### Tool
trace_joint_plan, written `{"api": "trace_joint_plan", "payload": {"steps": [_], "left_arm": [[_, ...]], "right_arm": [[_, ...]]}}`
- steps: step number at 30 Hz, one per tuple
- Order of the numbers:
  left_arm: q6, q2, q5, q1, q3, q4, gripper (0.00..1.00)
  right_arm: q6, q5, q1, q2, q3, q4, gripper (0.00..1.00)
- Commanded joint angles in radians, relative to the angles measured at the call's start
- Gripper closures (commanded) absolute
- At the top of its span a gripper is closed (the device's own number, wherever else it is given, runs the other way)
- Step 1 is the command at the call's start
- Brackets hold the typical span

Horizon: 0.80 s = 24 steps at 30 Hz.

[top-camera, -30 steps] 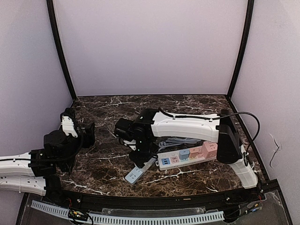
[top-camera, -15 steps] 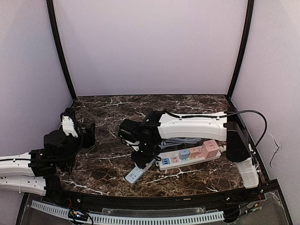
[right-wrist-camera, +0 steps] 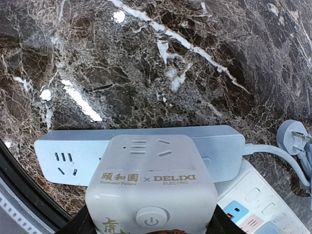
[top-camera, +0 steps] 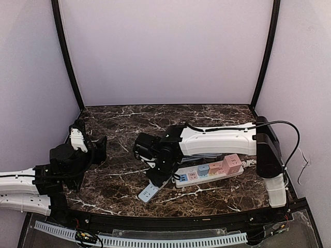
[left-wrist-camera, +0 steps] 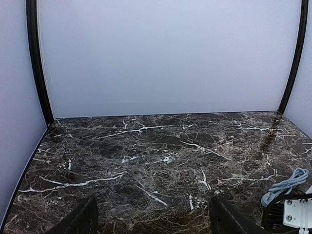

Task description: Insert the plug

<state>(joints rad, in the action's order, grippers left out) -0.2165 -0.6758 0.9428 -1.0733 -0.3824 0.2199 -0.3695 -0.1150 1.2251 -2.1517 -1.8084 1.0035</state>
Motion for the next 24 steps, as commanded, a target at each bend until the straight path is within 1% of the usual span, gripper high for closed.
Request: {"api": "trace_joint_plan", "payload": {"steps": [1, 7, 12, 23, 24], "left_arm": [[0.015, -0.001, -0.008, 0.005, 0.016, 0.021, 0.22], [0.012, 0.002, -0.01, 0.006, 0.018, 0.018, 0.22], [0.012, 0.002, -0.017, 0.006, 0.019, 0.019, 0.22], [0.016, 0.001, -0.024, 0.006, 0.019, 0.025, 0.22], [0.017, 0.001, -0.027, 0.006, 0.02, 0.025, 0.22]], "right_arm": [[-0.076, -0.03, -0.021, -0.115, 0.1, 0.018, 1.0], [-0.221, 0.003, -0.035, -0.053, 0.149, -0.039, 1.0], [-0.215, 0.014, -0.025, -0.042, 0.157, -0.055, 1.0], [-0.18, -0.014, -0.014, -0.047, 0.129, -0.049, 1.0], [-0.178, -0.011, -0.013, -0.044, 0.126, -0.049, 0.99]]}}
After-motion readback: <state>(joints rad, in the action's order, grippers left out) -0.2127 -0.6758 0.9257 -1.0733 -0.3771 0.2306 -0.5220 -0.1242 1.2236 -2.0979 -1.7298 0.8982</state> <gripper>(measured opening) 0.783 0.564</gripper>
